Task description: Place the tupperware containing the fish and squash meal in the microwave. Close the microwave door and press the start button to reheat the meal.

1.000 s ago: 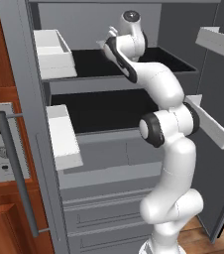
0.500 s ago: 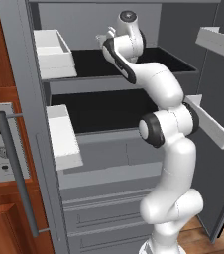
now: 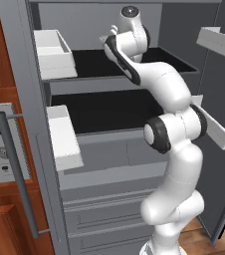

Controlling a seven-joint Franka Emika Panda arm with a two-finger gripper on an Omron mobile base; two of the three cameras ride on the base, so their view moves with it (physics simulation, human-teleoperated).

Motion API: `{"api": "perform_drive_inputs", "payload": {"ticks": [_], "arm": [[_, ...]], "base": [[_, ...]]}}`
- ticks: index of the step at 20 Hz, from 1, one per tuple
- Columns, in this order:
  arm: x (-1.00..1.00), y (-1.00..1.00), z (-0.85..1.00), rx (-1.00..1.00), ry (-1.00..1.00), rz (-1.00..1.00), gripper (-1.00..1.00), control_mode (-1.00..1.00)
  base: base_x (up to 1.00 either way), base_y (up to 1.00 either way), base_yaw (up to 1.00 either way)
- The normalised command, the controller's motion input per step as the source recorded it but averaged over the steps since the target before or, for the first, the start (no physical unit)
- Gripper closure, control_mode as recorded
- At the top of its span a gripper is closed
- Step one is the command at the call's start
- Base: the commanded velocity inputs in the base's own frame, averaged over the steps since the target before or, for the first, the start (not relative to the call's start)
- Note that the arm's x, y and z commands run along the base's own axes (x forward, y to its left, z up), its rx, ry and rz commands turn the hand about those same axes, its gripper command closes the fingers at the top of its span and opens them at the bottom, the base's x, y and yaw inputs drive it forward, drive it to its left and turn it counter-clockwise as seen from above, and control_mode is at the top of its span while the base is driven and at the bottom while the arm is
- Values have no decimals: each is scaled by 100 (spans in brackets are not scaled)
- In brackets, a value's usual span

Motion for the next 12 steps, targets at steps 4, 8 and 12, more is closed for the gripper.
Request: {"api": "perform_drive_inputs", "payload": {"ticks": [4,8,12], "arm": [[-27,0,-10,-2,-10,-4,100,-100],[-33,0,-3,-4,-17,-4,100,-100],[-62,0,4,-2,-18,-1,100,-100]], "base": [[0,0,0],[0,0,0],[0,0,0]]}}
